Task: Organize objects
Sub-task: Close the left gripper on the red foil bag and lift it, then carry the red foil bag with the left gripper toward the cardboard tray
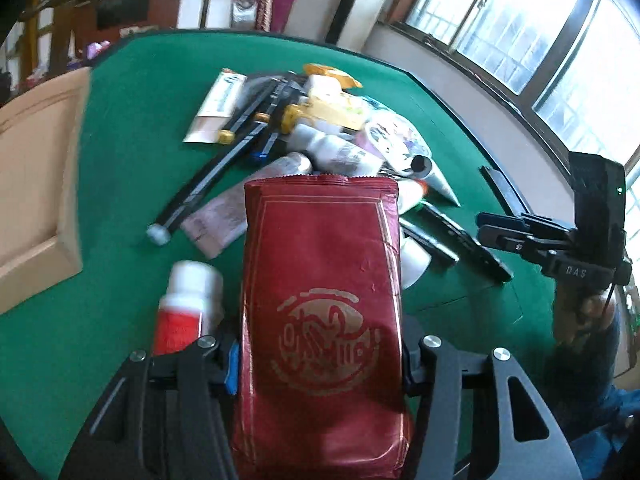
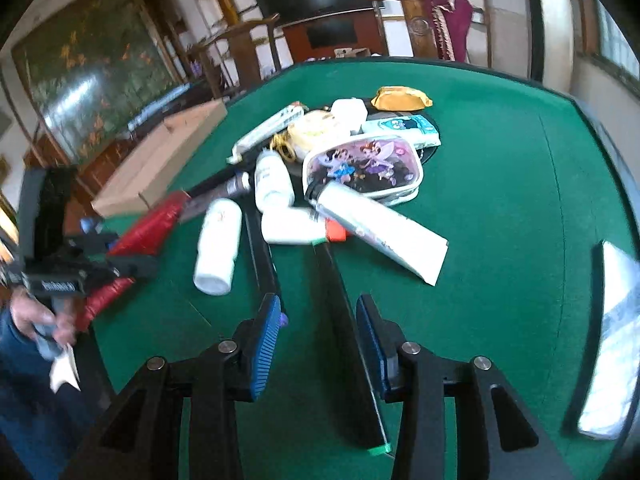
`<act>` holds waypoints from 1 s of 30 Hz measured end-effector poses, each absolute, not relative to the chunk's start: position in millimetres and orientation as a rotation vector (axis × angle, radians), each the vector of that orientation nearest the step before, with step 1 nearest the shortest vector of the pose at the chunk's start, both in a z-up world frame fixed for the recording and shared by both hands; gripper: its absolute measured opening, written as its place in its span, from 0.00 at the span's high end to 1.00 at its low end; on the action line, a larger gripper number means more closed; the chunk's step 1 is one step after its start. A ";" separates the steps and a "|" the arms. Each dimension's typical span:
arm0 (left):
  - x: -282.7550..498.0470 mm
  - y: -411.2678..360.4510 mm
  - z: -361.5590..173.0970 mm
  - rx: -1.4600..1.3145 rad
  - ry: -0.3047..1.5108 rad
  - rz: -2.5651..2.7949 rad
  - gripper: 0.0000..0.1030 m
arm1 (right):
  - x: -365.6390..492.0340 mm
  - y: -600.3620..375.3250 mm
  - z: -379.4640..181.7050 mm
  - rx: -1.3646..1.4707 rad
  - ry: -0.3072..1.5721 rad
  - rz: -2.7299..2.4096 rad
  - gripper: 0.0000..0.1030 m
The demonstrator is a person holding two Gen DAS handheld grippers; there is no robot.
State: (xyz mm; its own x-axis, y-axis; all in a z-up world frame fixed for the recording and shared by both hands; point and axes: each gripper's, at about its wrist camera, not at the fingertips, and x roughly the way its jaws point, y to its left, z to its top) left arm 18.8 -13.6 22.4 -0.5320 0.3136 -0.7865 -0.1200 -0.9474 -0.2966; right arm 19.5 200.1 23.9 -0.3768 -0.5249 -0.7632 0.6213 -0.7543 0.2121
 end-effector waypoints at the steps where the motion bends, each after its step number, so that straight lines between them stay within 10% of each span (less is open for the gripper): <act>1: 22.0 -15.8 22.2 -1.363 -0.292 2.527 0.47 | 21.2 196.6 20.1 1.149 0.185 -2.152 0.64; 10: 39.4 -20.6 17.0 -1.370 -0.233 2.471 0.47 | 24.5 189.7 2.8 1.190 0.297 -2.212 0.84; 30: 39.6 -23.2 28.7 -1.288 -0.244 2.464 0.47 | 49.5 209.2 19.5 1.171 0.066 -2.301 0.85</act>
